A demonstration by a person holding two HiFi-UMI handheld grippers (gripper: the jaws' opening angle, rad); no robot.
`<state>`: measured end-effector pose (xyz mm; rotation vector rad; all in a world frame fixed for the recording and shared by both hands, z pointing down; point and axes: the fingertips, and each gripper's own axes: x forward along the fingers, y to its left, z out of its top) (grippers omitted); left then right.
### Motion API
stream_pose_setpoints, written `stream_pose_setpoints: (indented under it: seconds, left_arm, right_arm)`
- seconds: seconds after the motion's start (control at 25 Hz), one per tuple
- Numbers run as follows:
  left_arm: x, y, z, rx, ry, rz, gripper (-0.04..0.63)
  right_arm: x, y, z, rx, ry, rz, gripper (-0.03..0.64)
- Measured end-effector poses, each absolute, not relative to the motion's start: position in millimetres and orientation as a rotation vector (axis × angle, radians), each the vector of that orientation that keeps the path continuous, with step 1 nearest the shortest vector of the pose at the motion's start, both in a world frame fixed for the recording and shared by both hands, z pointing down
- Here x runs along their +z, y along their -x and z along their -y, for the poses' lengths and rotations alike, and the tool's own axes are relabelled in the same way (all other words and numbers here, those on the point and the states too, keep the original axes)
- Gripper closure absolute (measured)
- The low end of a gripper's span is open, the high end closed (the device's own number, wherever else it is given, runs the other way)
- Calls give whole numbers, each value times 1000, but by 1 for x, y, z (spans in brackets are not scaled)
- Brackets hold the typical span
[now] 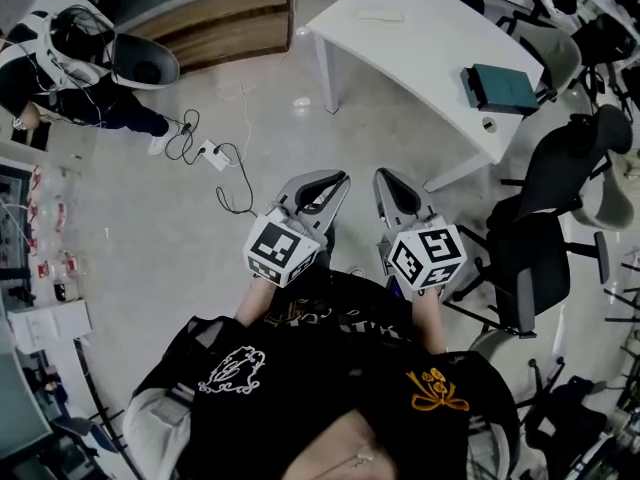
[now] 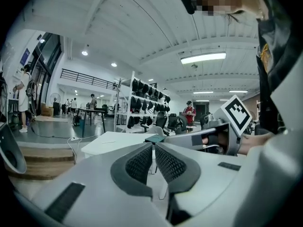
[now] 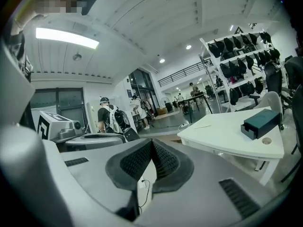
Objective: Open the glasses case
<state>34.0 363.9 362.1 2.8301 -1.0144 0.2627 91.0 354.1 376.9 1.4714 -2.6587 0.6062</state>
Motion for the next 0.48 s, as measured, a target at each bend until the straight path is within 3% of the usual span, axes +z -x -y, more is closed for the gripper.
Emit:
stream_pose_setpoints:
  seconds: [0.48]
  left_arm:
    - [363,16,-200,330,-2904,884,561]
  right_arm:
    - [377,-39,-195,641,-1552,2575,603]
